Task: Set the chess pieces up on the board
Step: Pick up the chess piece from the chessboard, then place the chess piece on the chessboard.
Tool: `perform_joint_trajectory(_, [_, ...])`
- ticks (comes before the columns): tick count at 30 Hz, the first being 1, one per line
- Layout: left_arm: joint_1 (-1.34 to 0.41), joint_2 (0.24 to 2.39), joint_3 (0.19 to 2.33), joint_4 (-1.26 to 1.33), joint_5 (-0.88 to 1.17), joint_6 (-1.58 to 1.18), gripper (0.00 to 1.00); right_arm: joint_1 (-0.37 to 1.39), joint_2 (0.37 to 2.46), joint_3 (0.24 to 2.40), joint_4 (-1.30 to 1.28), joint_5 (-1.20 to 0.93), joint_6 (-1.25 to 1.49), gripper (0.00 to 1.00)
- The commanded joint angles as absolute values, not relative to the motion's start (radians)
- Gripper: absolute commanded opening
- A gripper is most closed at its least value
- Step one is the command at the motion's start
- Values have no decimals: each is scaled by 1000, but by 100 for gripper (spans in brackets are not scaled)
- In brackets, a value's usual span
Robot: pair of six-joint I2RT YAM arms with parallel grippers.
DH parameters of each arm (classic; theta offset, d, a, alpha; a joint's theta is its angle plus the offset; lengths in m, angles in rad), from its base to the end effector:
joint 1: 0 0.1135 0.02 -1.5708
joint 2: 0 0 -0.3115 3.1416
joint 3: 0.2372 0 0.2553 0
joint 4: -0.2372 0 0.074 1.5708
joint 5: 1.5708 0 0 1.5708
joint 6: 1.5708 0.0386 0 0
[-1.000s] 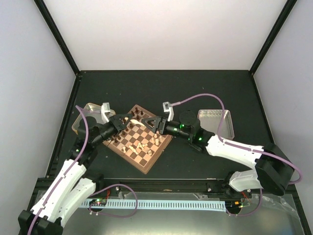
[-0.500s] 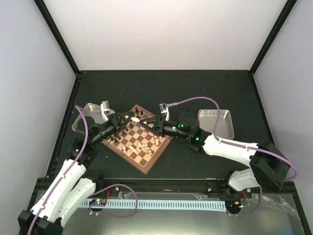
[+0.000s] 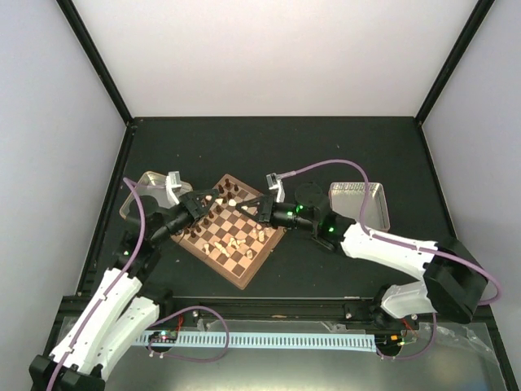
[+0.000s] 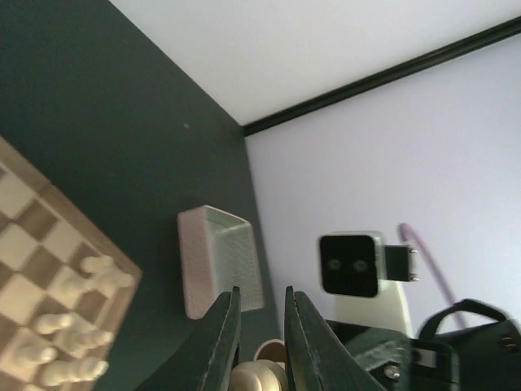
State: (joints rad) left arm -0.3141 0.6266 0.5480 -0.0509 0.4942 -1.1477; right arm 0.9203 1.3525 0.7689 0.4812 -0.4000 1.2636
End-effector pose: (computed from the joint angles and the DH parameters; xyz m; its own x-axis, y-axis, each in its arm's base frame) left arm 0.1150 -0.0566 0.3225 -0.7063 -0.6146 -0.3513 0.1834 0.3205 -0.9293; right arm 0.1707 0.2492 0.3197 -0.9410 0.2132 -0.2629 -0.2336 0.1530 0.9602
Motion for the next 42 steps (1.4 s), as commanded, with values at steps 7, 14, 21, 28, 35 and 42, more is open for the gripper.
perform_joint_trajectory(7, [-309,519,615,-482,164,-624,1,998,1434,1096,-588,-154,672,1])
perform_joint_trajectory(14, [-308,418,608,-563,118,-493,2,1090,1633,1333,-974,24,602,1])
perform_joint_trajectory(21, [-308,345,615,-598,52,-453,2,1097,1753,1442,-1044,51,604,1])
perform_joint_trajectory(28, [-308,312,611,-603,10,-458,2,1097,1848,1510,-1076,48,594,1])
perform_joint_trajectory(35, [-308,320,609,-599,12,-460,1,1097,1907,1538,-1093,60,589,1])
perform_joint_trajectory(42, [-309,330,606,-595,16,-463,2,1096,1961,1558,-1088,57,574,1])
